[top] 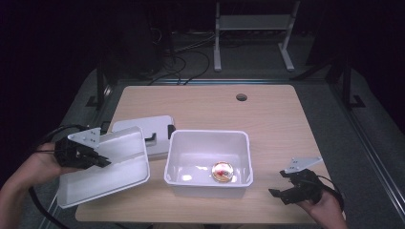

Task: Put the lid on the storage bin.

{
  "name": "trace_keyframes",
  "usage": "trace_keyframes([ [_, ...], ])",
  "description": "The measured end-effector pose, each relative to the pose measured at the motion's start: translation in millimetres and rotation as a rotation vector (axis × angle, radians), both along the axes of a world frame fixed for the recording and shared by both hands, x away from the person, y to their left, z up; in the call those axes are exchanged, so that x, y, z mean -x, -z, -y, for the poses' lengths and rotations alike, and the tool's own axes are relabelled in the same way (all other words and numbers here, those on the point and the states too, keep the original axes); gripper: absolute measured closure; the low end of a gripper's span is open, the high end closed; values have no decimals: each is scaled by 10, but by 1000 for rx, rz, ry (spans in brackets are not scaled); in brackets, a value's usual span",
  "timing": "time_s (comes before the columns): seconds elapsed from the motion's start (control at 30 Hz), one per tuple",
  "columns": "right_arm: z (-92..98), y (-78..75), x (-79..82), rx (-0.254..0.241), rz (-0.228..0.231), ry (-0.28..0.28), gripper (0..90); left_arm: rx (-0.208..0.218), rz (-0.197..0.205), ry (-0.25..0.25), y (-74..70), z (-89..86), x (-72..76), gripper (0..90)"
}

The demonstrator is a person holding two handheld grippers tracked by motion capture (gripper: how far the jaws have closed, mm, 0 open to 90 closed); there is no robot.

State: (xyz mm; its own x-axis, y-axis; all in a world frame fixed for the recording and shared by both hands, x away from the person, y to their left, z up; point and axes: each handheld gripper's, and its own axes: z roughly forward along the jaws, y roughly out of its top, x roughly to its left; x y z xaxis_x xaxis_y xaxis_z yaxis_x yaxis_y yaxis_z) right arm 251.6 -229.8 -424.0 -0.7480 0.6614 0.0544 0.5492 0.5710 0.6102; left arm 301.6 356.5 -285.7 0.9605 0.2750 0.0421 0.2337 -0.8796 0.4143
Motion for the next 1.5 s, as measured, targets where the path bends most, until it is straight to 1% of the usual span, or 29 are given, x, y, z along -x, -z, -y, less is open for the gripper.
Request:
trace_keyframes([
  [0.07,-4,13,-6,2,-6,2,211,14,4,10,-52,57,-36,894],
  [0.13,-7,22,-11,9,-9,3,211,11,9,23,-97,129,-75,894],
  [0.23,-5,30,-17,10,-11,2,211,12,5,40,-148,257,-127,893],
  [0.27,-4,34,-20,8,-13,3,211,15,6,54,-165,313,-146,893],
  [0.33,-5,39,-23,7,-16,2,211,26,0,61,-179,390,-167,894],
  [0.4,-13,37,-15,12,-16,2,211,21,1,77,-196,475,-198,894],
  [0.47,-16,35,-10,12,-14,-2,211,23,-1,82,-207,564,-222,894],
  [0.57,-12,43,-20,14,-24,3,210,18,-5,106,-236,710,-262,894],
  [0.63,-11,55,-32,18,-28,8,206,28,-4,122,-266,822,-287,894],
  [0.83,1,50,-41,15,-25,7,195,41,2,167,-356,1122,-353,894],
  [0.87,4,52,-40,11,-26,9,194,38,0,176,-369,1176,-364,893],
  [0.97,24,51,-34,10,-25,15,191,31,-8,201,-375,1351,-404,893],
  [1.1,47,31,-18,0,-16,20,189,30,-23,216,-349,1558,-443,894],
  [1.2,66,33,-24,2,-17,30,175,24,-34,240,-330,1702,-482,893],
  [1.3,84,29,-26,-3,-15,34,173,36,-36,256,-291,1856,-513,894],
  [1.37,90,27,-23,-7,-16,37,173,33,-46,270,-259,1968,-533,894],
  [1.43,90,29,-22,-7,-16,37,172,31,-51,280,-233,2047,-546,894],
  [1.5,89,27,-21,-3,-15,35,172,40,-59,289,-204,2124,-557,894],
])
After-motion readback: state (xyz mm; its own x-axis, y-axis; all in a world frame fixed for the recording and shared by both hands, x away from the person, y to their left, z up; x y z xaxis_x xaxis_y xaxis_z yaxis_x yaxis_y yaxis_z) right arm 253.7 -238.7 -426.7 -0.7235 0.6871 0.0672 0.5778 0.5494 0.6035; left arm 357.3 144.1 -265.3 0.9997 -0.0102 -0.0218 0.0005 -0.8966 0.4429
